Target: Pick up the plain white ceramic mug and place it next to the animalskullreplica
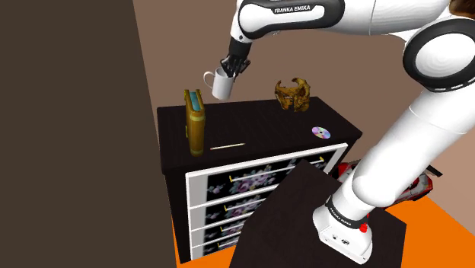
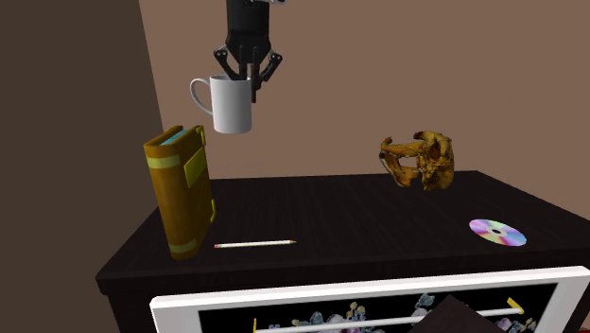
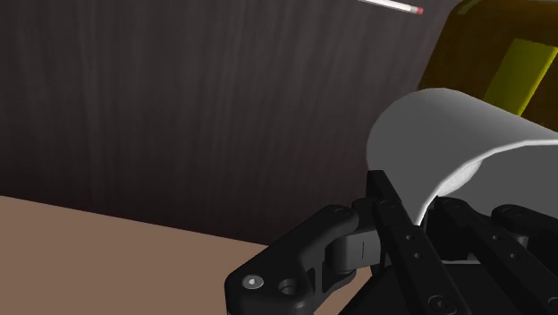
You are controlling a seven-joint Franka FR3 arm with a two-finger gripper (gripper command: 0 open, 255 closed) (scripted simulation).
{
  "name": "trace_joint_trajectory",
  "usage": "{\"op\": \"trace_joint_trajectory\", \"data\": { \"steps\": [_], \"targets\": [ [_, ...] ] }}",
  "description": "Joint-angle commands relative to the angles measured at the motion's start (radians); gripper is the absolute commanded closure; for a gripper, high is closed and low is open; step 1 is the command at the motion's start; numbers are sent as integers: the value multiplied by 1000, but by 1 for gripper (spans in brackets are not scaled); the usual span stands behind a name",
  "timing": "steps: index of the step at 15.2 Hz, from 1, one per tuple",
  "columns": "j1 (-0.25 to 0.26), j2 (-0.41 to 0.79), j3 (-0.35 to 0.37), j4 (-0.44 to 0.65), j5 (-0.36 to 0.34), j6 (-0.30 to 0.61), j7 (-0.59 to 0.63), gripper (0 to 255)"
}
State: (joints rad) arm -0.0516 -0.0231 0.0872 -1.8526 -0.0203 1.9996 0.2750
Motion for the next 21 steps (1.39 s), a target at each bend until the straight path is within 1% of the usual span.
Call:
{"op": "trace_joint_trajectory", "data": {
  "steps": [1,6,11,16,21],
  "targets": [
    [-11,-15,-12,-5,5,-10,-25,255],
    [-65,-65,-74,-63,25,-1,-148,255],
    [-117,-91,-141,-92,39,0,-272,255],
    [-168,-93,-210,-92,52,-5,-397,255],
    [-220,-70,-280,-63,70,-17,-523,255]
  ]
}}
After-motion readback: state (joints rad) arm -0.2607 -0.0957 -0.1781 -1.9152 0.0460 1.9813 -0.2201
